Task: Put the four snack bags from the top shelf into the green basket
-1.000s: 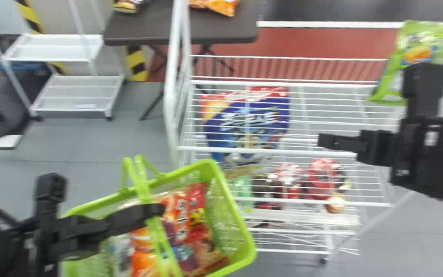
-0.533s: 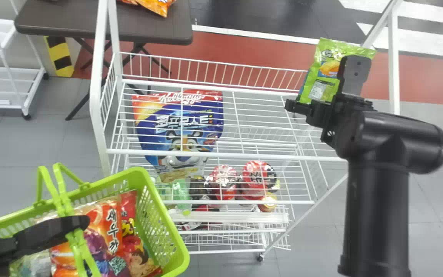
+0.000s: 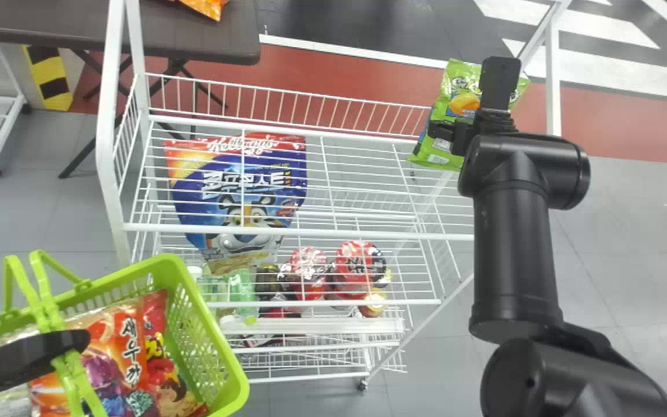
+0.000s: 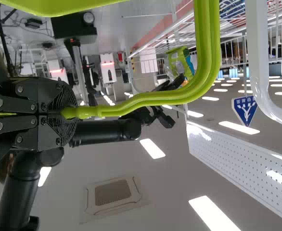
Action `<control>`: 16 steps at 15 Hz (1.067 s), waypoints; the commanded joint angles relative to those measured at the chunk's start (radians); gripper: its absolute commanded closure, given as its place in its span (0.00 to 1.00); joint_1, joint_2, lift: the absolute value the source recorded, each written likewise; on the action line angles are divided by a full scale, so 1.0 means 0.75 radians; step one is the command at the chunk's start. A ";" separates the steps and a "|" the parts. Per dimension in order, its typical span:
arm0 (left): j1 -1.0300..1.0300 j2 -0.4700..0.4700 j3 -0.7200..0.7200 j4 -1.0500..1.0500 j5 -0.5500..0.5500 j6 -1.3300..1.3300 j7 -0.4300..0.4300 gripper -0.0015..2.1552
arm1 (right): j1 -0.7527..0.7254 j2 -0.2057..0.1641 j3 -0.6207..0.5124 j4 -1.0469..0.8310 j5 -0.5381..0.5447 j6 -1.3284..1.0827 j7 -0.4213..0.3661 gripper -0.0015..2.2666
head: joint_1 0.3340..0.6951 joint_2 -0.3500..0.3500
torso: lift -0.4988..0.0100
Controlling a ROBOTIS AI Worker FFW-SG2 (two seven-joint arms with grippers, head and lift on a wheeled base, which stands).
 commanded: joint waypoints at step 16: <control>-0.001 0.000 0.020 0.050 -0.001 -0.035 -0.015 1.00 | 0.115 -0.026 0.005 -0.148 -0.152 0.267 -0.071 0.99 | 1.00 0.00 | 0.98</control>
